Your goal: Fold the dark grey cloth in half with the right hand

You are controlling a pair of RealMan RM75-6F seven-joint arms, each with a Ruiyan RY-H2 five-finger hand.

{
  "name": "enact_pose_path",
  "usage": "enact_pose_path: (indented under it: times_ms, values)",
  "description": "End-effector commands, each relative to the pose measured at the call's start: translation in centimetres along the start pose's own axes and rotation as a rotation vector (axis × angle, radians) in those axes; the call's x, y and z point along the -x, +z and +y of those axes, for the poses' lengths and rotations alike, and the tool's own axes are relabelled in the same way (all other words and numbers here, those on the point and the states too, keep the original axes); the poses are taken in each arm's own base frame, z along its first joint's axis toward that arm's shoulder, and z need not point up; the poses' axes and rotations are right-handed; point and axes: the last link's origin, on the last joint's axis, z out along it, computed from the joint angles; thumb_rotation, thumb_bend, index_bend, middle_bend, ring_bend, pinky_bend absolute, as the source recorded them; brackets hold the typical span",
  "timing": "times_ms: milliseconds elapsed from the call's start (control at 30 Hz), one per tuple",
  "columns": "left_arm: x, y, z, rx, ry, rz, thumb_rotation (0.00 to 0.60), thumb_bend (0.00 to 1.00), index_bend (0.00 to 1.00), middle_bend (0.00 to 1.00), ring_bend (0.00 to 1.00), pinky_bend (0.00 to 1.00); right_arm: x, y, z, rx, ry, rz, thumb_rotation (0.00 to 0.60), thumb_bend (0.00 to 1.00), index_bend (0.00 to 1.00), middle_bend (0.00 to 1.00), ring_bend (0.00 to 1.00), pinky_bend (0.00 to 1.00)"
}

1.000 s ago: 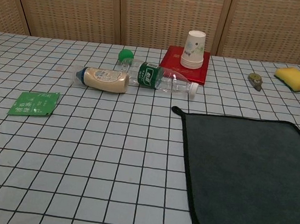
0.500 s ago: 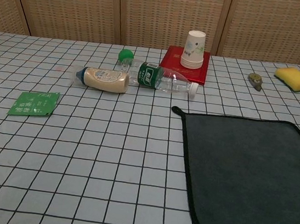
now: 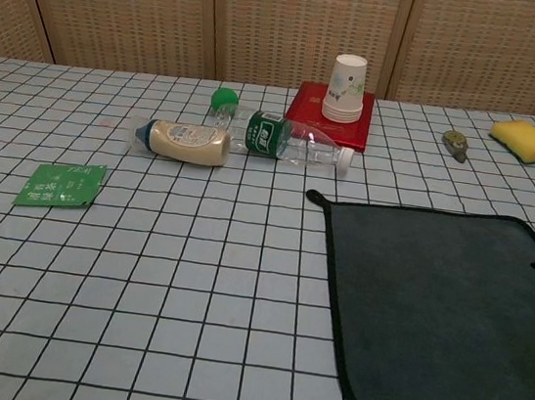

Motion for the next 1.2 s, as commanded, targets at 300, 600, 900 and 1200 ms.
enact_pose_path:
  times_ms: [300,600,900,1200]
  values:
    - [0.2,0.0,0.0,-0.004,0.004,-0.003,0.600,0.00,0.00,0.00,0.00,0.00,2.2,1.8,-1.6,-0.044,-0.074,-0.061,0.600,0.48,0.49,0.00,0.00,0.00]
    - [0.2,0.1,0.0,-0.005,0.005,-0.006,0.600,0.00,0.00,0.00,0.00,0.00,3.1,2.2,-2.7,-0.071,-0.091,-0.080,0.600,0.48,0.49,0.00,0.00,0.00]
    - [0.2,0.1,0.0,-0.004,0.005,-0.007,0.600,0.00,0.00,0.00,0.00,0.00,3.9,2.0,-2.9,-0.081,-0.132,-0.082,0.600,0.49,0.50,0.00,0.00,0.00]
    - [0.3,0.1,0.0,-0.004,0.005,-0.008,0.600,0.00,0.00,0.00,0.00,0.00,4.4,2.3,-2.8,-0.085,-0.161,-0.078,0.600,0.49,0.50,0.00,0.00,0.00]
